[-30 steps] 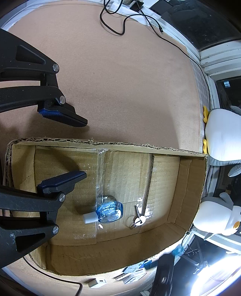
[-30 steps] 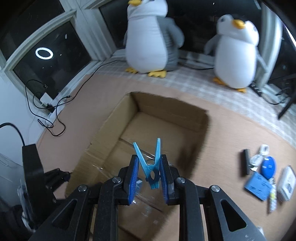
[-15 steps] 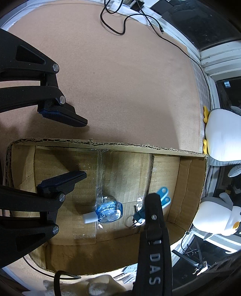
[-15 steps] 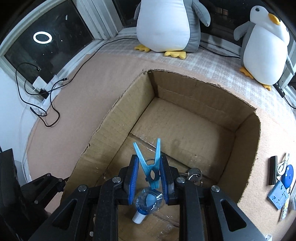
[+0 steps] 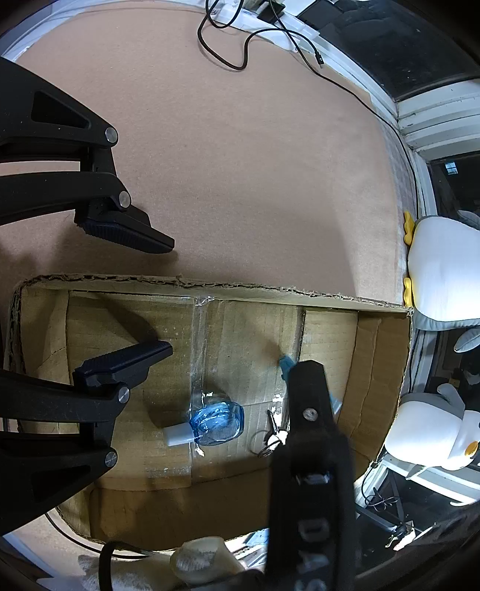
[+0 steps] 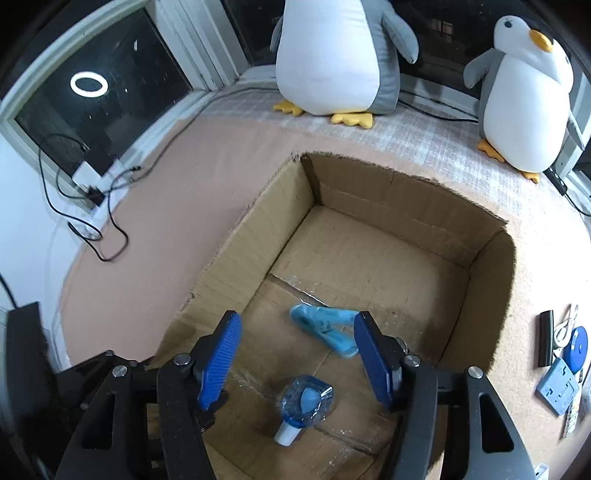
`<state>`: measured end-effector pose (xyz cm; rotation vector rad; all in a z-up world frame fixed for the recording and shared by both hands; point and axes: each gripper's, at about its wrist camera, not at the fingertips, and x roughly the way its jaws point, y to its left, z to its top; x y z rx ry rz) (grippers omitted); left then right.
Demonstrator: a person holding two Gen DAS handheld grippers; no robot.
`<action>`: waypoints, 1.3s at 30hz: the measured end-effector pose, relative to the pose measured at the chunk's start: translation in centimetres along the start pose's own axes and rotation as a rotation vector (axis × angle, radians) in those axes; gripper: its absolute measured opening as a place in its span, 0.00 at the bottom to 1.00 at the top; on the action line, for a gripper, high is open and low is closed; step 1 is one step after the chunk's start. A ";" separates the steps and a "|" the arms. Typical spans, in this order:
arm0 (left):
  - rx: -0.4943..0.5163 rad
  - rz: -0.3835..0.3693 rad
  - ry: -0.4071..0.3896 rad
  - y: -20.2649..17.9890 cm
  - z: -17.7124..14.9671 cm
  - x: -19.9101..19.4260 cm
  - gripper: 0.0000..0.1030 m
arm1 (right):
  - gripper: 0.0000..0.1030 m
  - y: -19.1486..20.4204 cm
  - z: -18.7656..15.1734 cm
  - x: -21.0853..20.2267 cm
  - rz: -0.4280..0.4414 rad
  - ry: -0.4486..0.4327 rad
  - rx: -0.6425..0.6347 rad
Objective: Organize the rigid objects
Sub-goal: 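Carry the clothespin into the box and open the right gripper, then move the right tool to the blue phone stand and grasp it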
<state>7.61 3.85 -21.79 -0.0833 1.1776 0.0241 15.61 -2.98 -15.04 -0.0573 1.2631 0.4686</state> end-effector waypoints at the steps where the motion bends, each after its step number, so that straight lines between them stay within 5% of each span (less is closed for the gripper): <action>1: 0.001 0.001 0.000 0.0 0.0 0.0 0.52 | 0.58 -0.1 -0.1 -0.4 0.007 -0.007 0.002; 9: 0.003 0.002 0.000 -0.1 0.0 -0.1 0.52 | 0.58 -3.6 -1.9 -7.1 0.033 -0.123 0.058; 17: 0.006 0.006 -0.001 -0.1 -0.1 0.0 0.52 | 0.58 -14.1 -4.5 -12.3 -0.066 -0.178 0.253; 21: 0.011 0.010 0.000 -0.2 -0.1 -0.1 0.52 | 0.55 -19.2 -5.5 -12.0 -0.113 -0.154 0.349; 25: 0.013 0.013 0.001 -0.2 0.0 0.0 0.52 | 0.32 -22.5 -5.9 -10.3 -0.120 -0.110 0.419; 29: 0.011 0.012 0.002 -0.2 0.0 -0.1 0.52 | 0.22 -24.1 -5.9 -8.8 -0.125 -0.080 0.464; 39: 0.010 0.011 0.002 -0.2 0.0 0.0 0.52 | 0.20 -26.8 -6.1 -6.7 -0.149 -0.026 0.522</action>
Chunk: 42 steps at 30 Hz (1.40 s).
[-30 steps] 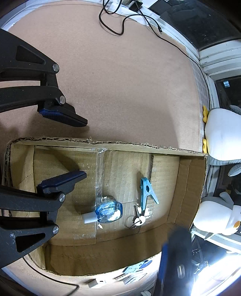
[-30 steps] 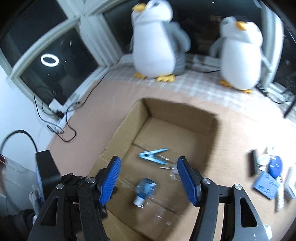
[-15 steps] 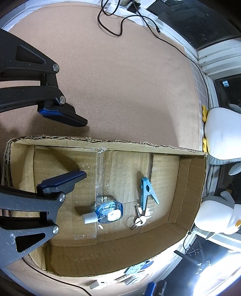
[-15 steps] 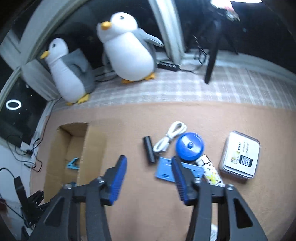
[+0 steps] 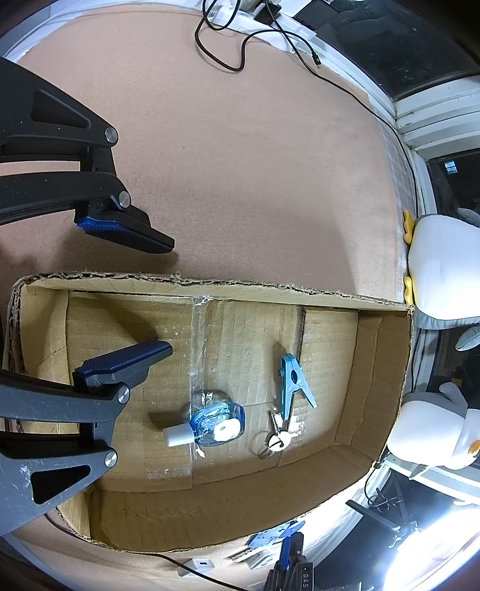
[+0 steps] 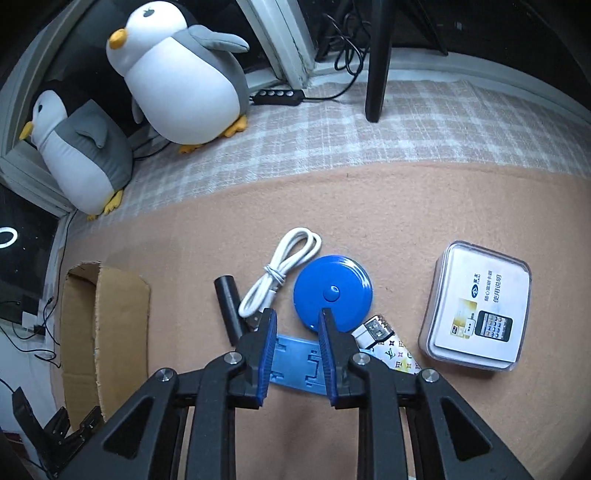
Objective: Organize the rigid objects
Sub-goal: 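Move the right tool to the blue phone stand and grasp it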
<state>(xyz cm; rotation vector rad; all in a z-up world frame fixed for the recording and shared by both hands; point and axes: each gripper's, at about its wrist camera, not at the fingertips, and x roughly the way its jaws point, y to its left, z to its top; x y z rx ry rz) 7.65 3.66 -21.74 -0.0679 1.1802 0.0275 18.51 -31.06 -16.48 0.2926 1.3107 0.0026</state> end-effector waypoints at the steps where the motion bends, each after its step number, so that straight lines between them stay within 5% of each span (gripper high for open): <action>1: 0.000 0.000 0.000 0.0 0.0 0.0 0.52 | 0.19 0.0 -0.1 0.1 -0.002 -0.001 -0.002; 11: -0.004 -0.007 -0.001 0.2 -0.1 0.1 0.52 | 0.19 -1.2 -1.8 0.2 -0.032 0.037 0.009; 22: -0.003 -0.006 -0.001 0.3 0.0 0.1 0.52 | 0.20 0.0 -4.6 -0.1 0.066 0.116 -0.025; 24: -0.003 -0.008 -0.001 0.3 0.0 0.1 0.52 | 0.23 0.3 -4.8 -0.6 0.083 0.097 -0.030; 25: -0.003 -0.008 -0.001 0.2 0.0 0.1 0.52 | 0.34 0.4 -4.9 -0.9 0.088 0.083 -0.034; 26: -0.003 -0.008 -0.001 0.3 0.0 0.1 0.52 | 0.46 0.7 -4.8 -1.1 0.072 0.069 -0.047; 28: -0.001 -0.005 -0.001 0.3 0.0 0.1 0.52 | 0.52 1.4 -4.8 -1.3 0.031 0.049 -0.099; 42: -0.002 -0.005 0.000 0.2 0.1 0.0 0.52 | 0.52 4.7 -4.5 1.7 -0.107 0.137 -0.303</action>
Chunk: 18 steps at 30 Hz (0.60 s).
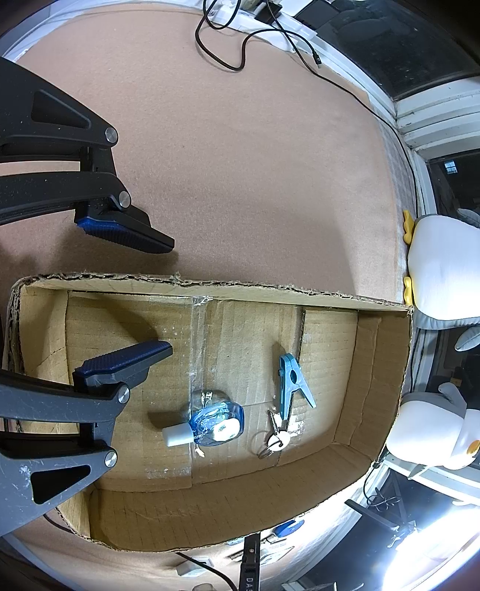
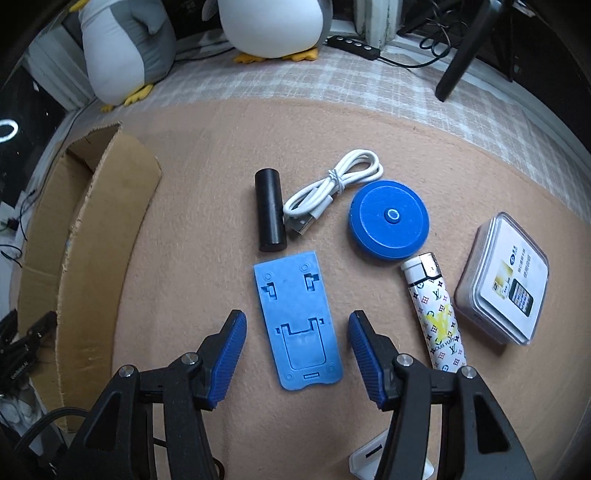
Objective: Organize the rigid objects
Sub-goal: 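Move the right tool to the blue phone stand and grasp it, then carry the blue phone stand into the box and open the right gripper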
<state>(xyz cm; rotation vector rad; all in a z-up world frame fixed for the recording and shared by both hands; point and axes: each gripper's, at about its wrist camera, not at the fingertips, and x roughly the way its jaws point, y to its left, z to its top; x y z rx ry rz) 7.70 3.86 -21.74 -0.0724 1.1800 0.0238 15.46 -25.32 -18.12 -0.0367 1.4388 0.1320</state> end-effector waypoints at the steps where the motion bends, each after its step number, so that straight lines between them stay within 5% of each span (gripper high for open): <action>1: 0.000 0.000 0.000 0.0 0.0 0.0 0.52 | 0.52 0.2 0.1 0.1 -0.008 0.004 -0.008; 6: -0.001 0.000 0.000 0.0 0.0 0.0 0.52 | 0.46 0.8 0.5 0.5 -0.036 0.013 -0.028; 8: -0.001 -0.001 0.000 0.0 0.0 0.0 0.52 | 0.35 0.9 0.5 0.5 -0.044 0.011 -0.027; 18: -0.001 -0.002 0.000 0.0 0.0 0.0 0.52 | 0.34 0.1 -0.5 -1.2 -0.030 -0.036 0.024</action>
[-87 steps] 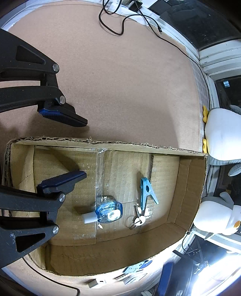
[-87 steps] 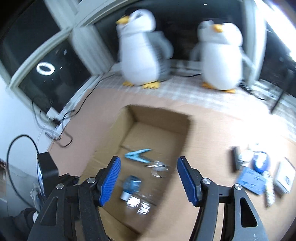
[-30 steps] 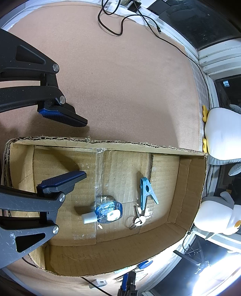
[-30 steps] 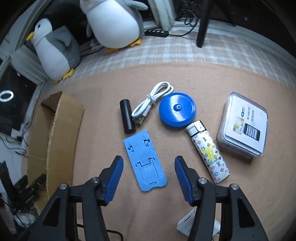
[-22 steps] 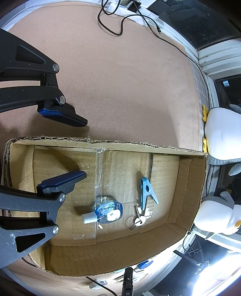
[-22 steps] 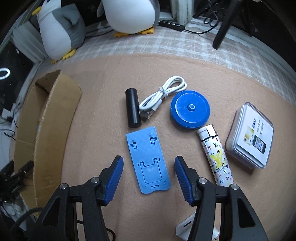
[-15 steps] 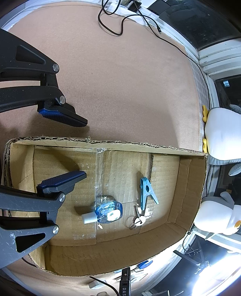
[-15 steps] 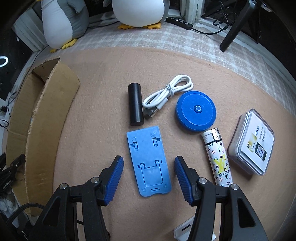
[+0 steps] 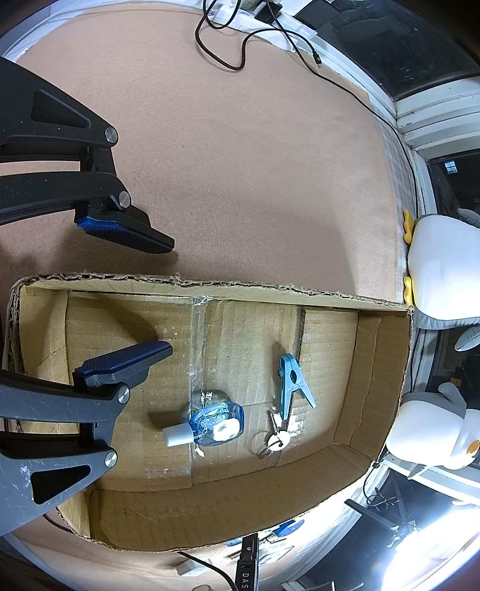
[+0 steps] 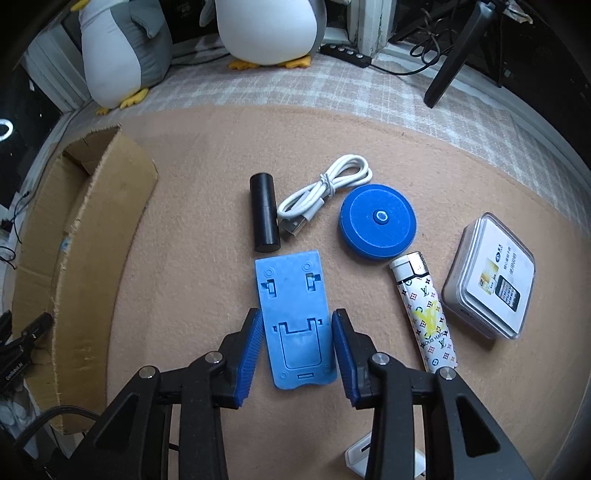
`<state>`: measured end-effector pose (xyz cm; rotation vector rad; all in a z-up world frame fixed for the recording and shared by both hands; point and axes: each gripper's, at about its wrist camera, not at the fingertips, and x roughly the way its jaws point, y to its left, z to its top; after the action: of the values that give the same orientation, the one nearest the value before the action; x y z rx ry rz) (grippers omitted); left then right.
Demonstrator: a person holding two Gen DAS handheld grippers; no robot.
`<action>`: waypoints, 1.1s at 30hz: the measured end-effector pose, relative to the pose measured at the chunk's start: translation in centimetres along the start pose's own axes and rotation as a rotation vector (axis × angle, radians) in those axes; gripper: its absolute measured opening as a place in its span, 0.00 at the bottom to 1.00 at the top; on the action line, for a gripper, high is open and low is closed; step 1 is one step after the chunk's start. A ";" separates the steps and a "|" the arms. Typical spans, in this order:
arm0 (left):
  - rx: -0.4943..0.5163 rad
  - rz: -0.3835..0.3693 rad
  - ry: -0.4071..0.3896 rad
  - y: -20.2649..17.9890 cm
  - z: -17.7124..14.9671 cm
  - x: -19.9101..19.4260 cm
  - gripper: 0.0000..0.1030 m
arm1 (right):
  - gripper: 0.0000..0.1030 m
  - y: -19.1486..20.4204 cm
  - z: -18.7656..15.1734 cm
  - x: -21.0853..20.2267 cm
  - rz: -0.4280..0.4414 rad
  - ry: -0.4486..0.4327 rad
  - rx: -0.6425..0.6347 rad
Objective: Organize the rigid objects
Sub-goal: 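Carry the blue phone stand into the box and open the right gripper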
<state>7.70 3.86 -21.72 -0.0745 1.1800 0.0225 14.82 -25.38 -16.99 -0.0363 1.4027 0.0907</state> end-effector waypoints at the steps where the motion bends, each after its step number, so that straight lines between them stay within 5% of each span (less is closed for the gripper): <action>1: 0.000 0.000 0.000 0.0 0.0 0.0 0.52 | 0.34 0.0 -0.1 -0.6 0.003 -0.015 0.008; 8: -0.001 0.000 -0.001 0.0 0.0 0.0 0.52 | 0.34 1.8 0.3 -5.4 0.032 -0.133 0.001; 16: -0.001 -0.001 0.000 0.0 0.0 0.0 0.52 | 0.34 8.6 1.9 -8.8 0.127 -0.228 -0.103; 33: -0.004 -0.001 -0.002 -0.1 0.1 0.0 0.52 | 0.34 18.4 1.4 -3.8 0.196 -0.128 -0.275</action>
<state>7.78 3.81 -21.65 -0.0791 1.1778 0.0239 14.02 -7.07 -12.49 -0.1188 1.2548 0.4414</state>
